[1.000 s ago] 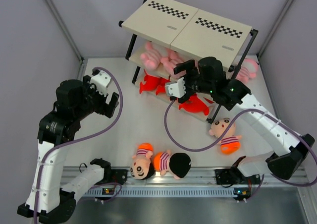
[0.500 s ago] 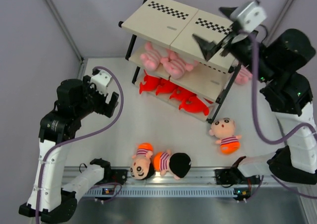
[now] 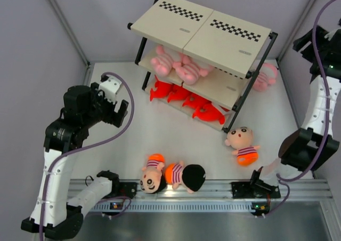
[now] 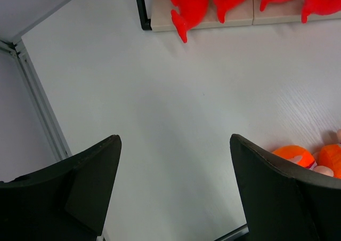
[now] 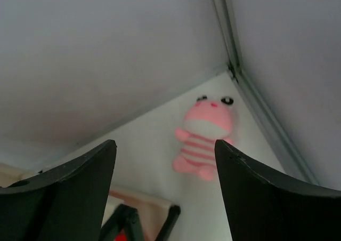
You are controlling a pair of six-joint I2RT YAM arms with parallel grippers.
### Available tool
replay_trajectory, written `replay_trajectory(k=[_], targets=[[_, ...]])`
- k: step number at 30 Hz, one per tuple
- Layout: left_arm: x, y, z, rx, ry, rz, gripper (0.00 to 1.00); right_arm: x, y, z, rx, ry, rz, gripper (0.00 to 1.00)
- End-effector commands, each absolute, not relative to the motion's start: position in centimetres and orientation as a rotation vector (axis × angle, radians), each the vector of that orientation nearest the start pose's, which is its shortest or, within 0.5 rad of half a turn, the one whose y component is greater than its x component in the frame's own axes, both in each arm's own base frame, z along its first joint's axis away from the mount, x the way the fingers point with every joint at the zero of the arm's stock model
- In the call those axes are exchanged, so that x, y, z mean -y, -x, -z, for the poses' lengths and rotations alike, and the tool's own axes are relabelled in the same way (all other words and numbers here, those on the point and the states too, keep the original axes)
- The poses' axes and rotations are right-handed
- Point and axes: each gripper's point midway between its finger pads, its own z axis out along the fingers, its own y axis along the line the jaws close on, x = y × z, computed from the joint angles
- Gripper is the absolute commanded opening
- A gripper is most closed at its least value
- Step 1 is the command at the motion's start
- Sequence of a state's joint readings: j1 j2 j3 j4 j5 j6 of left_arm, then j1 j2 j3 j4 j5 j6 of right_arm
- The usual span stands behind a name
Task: Place and organize the stuffed toys onto the shelf
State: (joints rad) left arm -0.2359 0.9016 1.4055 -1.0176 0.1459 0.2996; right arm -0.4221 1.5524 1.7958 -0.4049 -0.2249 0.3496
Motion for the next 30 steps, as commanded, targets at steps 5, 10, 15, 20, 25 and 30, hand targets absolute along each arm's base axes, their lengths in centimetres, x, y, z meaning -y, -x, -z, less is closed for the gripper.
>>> replay_trajectory(k=[5, 10, 15, 20, 25, 30], targets=[[6.3, -23.6, -31.8, -2.018, -0.645, 0.077, 0.89, 13.8, -48.2, -28.8, -1.870, -0.617, -0.336, 0.74], [5.8, -23.5, -29.5, -2.085, -0.629, 0.075, 0.89, 13.3, -50.8, -21.3, -1.965, -0.666, -0.441, 0.71], [4.9, -23.7, -28.0, -2.133, -0.604, 0.057, 0.89, 12.0, -53.4, -16.0, -2.043, -0.667, -0.426, 0.72], [4.5, -23.9, -27.7, -2.152, -0.580, 0.051, 0.89, 11.9, -55.0, -12.8, -2.047, -0.753, -0.451, 0.69], [4.2, -24.2, -27.6, -2.164, -0.565, 0.047, 0.89, 12.4, -54.5, -9.1, -2.074, -0.853, -0.379, 0.66], [4.2, -24.5, -27.5, -2.174, -0.558, 0.060, 0.89, 13.6, -54.6, -8.0, -2.059, -0.889, -0.309, 0.62]])
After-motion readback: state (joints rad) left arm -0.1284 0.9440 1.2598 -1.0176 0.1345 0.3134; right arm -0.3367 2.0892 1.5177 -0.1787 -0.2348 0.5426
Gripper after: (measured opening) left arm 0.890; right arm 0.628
